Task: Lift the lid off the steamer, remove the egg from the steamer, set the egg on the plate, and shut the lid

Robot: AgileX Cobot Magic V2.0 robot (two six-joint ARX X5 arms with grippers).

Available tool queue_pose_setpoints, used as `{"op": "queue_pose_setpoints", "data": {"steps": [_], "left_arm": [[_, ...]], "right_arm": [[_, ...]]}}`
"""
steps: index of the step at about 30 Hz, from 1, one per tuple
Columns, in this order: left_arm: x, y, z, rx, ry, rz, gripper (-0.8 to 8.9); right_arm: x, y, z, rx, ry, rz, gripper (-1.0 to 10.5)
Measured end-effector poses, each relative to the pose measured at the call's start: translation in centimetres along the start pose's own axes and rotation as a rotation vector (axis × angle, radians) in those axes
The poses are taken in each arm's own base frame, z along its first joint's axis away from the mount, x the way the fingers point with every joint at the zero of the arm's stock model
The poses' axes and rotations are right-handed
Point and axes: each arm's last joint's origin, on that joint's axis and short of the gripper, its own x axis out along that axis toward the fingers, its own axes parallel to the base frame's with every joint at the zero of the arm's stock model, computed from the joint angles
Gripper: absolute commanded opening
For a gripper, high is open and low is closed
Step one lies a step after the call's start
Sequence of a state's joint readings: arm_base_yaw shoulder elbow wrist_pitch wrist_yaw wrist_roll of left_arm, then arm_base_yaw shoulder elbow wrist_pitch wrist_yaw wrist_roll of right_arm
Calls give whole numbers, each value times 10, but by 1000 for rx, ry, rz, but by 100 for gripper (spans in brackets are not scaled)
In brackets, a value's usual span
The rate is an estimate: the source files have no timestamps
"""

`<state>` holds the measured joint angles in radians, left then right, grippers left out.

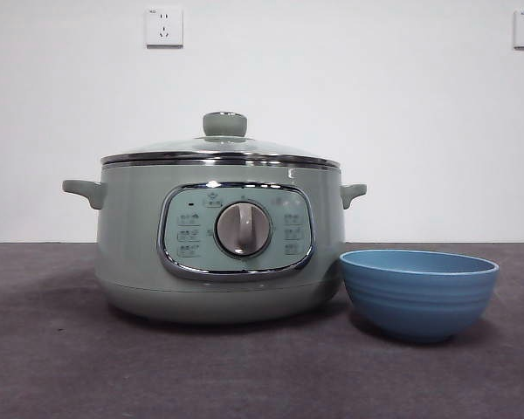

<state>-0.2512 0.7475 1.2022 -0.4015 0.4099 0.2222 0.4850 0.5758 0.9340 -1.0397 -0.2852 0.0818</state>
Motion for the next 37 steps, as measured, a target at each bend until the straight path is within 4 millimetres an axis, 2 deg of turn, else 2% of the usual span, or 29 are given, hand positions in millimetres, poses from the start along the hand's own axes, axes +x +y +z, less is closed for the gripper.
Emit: {"op": "queue_pose_setpoints", "data": {"steps": [4,7,14,19,22,29,37], "left_arm": [[-28,-5,-25,54,-48,186,-4],[-40,-11,-61,62,-30,346,-4],[-44,-26,-165,-38,42,483,-4],[-43,-31,-217,-148,105,554,-4],[-43,-33,-237,-184,144,600,-4],[-45,-42,-271,-202,171,623,-4],[-48,-47,-290,-253,254,614,-4]], "right_arm": [[0,0,0,0,0,0,1],[0,0,0,0,0,0,1],[0,0,0,0,0,0,1],[0,0,0,0,0,0,1],[0,0,0,0,0,0,1],[0,0,0,0,0,0,1],[0,0,0,0,0,0,1]]}}
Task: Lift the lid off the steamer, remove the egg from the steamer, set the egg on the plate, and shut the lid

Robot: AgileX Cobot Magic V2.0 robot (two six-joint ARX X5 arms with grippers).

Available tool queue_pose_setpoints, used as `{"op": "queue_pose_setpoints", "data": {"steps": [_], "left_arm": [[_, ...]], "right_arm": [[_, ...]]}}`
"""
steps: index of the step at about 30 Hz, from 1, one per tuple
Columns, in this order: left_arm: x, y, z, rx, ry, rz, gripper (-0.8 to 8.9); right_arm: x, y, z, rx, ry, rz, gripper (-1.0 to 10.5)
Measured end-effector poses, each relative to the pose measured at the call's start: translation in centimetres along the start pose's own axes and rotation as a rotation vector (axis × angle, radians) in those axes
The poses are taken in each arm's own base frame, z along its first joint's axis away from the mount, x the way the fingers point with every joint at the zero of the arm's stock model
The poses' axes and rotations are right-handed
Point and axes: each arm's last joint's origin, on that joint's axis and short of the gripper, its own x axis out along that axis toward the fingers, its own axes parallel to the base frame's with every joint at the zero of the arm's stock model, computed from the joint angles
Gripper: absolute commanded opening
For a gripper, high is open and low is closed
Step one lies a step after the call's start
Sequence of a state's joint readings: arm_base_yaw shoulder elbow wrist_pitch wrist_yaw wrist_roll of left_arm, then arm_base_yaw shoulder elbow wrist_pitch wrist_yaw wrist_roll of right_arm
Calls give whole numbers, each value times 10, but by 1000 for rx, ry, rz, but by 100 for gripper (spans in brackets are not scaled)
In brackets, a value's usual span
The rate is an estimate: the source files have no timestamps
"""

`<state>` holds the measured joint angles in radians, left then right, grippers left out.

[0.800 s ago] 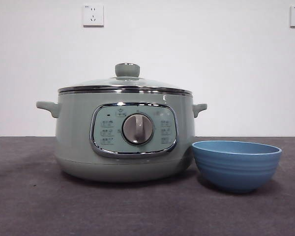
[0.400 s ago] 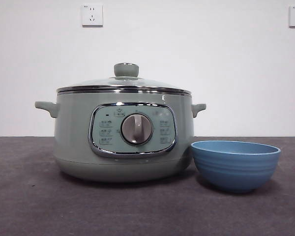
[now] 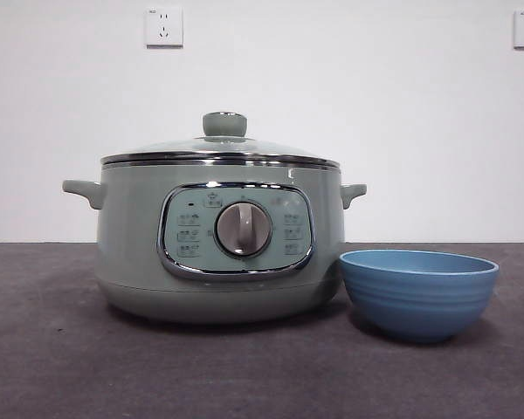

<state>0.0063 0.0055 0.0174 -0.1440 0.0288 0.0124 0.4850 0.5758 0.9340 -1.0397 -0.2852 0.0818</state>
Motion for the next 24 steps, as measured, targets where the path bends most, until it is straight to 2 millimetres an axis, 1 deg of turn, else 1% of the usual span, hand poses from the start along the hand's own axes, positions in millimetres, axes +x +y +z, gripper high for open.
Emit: {"op": "queue_pose_setpoints", "data": {"steps": [3,24], "left_arm": [[0,0,-4,-12,43,0,-4],[0,0,-4,-41,41,0,-4]], "right_arm": [[0,0,0,0,0,0,1],[0,0,0,0,0,0,1]]}}
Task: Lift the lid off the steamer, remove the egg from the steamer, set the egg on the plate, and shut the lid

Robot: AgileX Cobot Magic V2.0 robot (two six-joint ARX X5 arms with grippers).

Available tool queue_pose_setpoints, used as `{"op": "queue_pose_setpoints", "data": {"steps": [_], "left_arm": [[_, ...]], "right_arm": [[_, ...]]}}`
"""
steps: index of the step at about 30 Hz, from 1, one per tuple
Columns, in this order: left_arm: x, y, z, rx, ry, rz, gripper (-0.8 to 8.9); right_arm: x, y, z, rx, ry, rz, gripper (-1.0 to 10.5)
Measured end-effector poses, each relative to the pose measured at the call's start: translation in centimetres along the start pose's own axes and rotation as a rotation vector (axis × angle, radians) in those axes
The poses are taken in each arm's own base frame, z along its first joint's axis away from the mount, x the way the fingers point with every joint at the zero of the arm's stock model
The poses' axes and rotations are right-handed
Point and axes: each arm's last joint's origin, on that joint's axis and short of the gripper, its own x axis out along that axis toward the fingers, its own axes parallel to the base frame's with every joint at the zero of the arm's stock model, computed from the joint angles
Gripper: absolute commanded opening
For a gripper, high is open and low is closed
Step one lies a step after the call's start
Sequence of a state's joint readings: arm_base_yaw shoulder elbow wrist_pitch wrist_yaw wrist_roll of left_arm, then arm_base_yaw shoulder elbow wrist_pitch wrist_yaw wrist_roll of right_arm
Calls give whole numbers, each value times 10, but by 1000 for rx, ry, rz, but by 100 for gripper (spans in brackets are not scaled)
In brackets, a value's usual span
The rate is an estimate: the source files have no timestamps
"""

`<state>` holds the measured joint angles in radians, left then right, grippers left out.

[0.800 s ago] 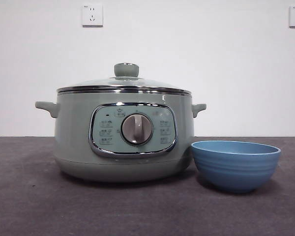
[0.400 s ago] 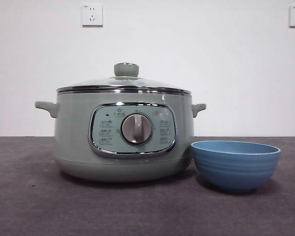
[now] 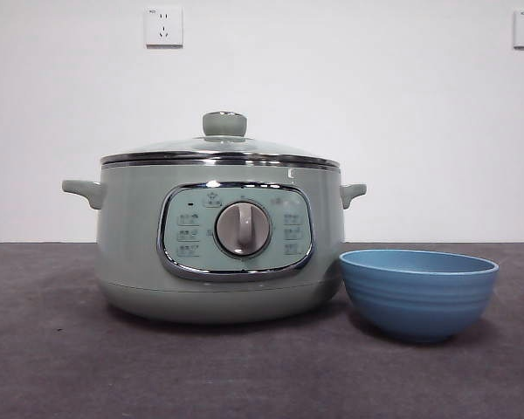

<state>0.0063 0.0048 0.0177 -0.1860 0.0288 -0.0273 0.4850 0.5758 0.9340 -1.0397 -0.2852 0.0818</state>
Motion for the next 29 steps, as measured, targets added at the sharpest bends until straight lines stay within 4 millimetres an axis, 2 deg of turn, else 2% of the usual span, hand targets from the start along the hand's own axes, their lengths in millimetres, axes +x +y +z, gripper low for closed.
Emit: {"op": "queue_pose_setpoints", "data": {"steps": [10,15,18,21,29], "left_arm": [[0,0,0,0,0,0,-4],[0,0,0,0,0,0,-4],[0,0,0,0,0,0,-4],[0,0,0,0,0,0,-4],[0,0,0,0,0,0,-4]], "right_arm": [[-3,-3,1,-39,-35,-47,1],[-13,-9,5,-57,-252,-119,1],[-14,-15,-4,-85,-387,-156,1],[-5,-23,-18,-120,-496,-224,1],[44,-53,-69,-159,-628,-333,1]]}}
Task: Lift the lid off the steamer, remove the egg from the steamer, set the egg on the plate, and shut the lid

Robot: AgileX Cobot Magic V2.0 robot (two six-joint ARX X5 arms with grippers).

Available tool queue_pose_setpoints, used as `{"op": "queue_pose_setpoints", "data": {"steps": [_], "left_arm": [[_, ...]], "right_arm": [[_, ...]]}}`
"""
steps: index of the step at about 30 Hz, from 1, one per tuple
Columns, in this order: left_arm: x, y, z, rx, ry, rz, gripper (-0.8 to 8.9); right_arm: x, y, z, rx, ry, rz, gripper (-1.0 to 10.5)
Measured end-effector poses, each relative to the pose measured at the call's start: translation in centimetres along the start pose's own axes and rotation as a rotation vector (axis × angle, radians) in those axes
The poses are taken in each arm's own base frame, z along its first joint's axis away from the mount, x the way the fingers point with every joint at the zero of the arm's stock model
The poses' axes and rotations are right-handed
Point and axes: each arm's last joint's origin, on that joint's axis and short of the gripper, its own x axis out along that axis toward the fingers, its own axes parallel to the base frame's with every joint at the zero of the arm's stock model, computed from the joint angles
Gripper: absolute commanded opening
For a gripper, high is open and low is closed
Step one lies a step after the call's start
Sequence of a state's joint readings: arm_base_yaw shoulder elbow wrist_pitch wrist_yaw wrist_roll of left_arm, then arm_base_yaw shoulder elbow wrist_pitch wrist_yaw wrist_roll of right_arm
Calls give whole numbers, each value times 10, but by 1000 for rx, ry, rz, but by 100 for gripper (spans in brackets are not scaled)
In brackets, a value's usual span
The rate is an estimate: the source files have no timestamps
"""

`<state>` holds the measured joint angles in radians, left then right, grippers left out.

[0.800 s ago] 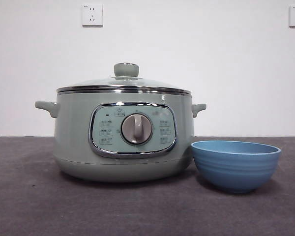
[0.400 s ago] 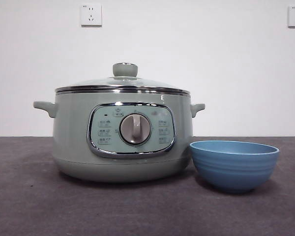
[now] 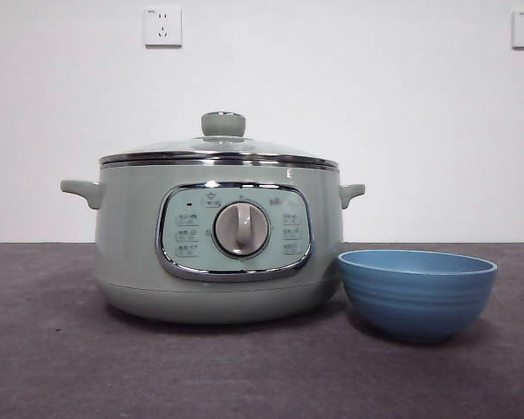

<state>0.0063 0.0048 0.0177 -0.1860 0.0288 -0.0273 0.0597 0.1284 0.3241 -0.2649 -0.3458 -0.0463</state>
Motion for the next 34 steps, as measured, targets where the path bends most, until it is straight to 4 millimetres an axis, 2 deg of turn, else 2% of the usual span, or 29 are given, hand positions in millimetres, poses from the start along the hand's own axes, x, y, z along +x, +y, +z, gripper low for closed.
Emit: {"op": "queue_pose_setpoints", "data": {"steps": [6,11,34], "left_arm": [[0,0,0,0,0,0,-4],[0,0,0,0,0,0,-4],[0,0,0,0,0,0,-4]], "right_arm": [[11,-4,-56,59,56,-80,1],[15,-4,-81,130,111,-89,1],[15,-5,-81,179,100,-95,1]]}}
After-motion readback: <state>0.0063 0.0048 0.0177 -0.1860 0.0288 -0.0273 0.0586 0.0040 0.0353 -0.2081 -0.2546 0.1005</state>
